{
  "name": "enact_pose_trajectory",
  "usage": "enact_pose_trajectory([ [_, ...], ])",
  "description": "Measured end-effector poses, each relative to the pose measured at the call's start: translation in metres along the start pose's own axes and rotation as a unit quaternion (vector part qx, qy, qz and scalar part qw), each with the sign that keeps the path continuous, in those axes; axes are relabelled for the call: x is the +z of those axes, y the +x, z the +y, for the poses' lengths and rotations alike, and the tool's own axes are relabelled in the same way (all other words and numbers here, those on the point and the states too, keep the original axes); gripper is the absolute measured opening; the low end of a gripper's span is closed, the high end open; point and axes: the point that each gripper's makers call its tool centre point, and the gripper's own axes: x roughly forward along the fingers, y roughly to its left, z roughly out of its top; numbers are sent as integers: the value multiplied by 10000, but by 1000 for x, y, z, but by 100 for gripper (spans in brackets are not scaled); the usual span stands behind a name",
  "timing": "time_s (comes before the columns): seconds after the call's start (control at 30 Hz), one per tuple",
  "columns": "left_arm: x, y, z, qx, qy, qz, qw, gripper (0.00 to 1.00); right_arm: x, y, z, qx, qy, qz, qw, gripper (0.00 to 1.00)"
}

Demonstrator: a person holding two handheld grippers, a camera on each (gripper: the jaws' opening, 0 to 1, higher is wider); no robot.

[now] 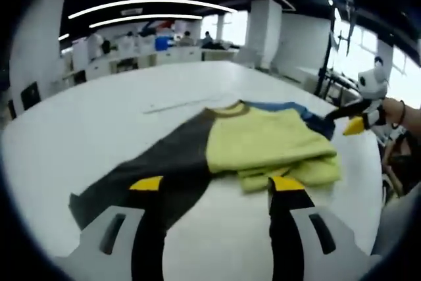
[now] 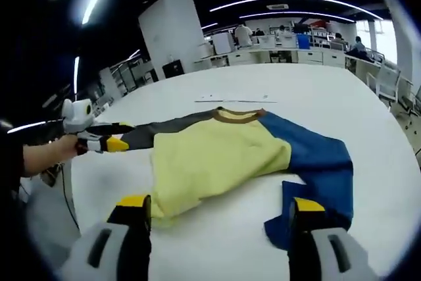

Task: Fold the garment on the visible template until the final outline fits inside the template.

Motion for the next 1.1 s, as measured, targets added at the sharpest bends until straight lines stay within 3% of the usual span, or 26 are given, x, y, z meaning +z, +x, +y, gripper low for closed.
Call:
enact_pose_trajectory([
  [0.13,-4,6,-9,-67,130,19,9999,57,-7,4,19,156,-113,-55,9998,86],
  [0.3,-5,14,-22,-183,221,-25,9996,53,-16,11,38,300,-358,-186,9987,77],
  [0.53,-12,26,-36,-301,379,99,9988,43,-34,21,57,407,-784,-44,9961,71],
  [0.83,-26,39,-45,-395,527,391,9971,33,-47,33,61,249,-842,114,9961,51],
  [1.03,-25,45,-47,-435,573,414,9966,27,-48,40,67,229,-796,55,9966,40],
  [1.1,-31,48,-48,-415,607,599,9955,24,-49,41,69,290,-706,60,9971,36],
])
